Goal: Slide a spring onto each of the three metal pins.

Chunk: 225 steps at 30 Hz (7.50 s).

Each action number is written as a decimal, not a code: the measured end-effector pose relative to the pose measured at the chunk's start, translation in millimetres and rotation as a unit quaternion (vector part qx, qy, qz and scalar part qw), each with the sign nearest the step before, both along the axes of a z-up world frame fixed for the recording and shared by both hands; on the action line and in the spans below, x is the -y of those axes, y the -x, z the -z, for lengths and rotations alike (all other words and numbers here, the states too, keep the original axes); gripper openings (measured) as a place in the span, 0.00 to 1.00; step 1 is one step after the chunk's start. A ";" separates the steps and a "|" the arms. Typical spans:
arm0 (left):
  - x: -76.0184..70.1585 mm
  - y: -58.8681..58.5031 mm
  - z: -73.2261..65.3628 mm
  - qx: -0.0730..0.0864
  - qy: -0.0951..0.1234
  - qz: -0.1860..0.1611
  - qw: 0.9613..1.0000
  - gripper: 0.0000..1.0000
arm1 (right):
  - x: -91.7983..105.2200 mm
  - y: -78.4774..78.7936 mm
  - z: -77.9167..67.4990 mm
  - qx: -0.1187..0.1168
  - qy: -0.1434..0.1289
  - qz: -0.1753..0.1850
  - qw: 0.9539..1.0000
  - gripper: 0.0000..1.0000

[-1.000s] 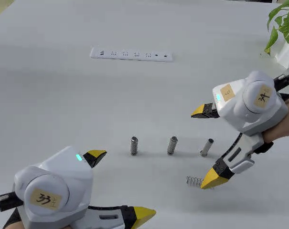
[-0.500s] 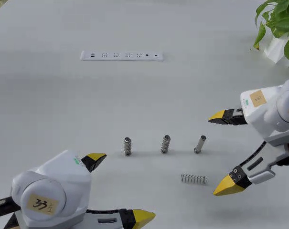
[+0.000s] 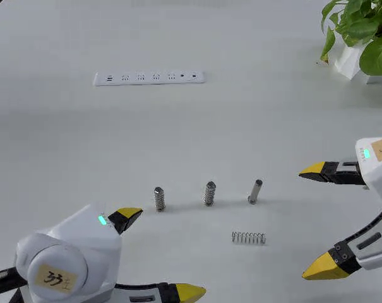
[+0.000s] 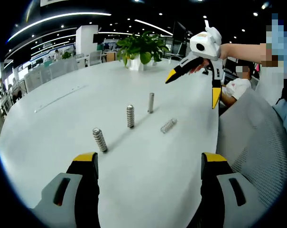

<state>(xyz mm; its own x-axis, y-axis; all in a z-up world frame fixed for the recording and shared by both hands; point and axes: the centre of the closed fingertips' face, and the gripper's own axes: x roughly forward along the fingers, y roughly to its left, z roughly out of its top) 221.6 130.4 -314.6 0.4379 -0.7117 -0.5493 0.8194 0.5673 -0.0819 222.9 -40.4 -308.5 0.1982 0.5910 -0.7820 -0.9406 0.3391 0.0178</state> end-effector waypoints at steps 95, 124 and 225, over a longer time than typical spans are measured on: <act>103.6 -14.7 52.6 -0.010 -0.127 0.278 0.952 0.07 | 26.3 39.6 15.4 -0.028 -0.029 0.092 0.995 0.97; 73.6 -1.2 22.1 -0.004 -0.050 0.207 0.977 0.07 | -15.9 22.8 -6.6 -0.011 -0.058 0.054 0.997 0.91; 62.5 35.4 -8.6 0.005 0.000 0.191 0.982 0.06 | -111.9 36.9 -38.8 -0.049 -0.096 -0.128 0.986 0.07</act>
<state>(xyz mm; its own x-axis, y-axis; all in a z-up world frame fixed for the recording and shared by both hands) 186.2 67.9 -306.1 0.1457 -0.8247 -0.5464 0.9729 0.2196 -0.0720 185.9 71.6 -269.7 -0.0474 0.7504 -0.6593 -0.9855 0.0724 0.1533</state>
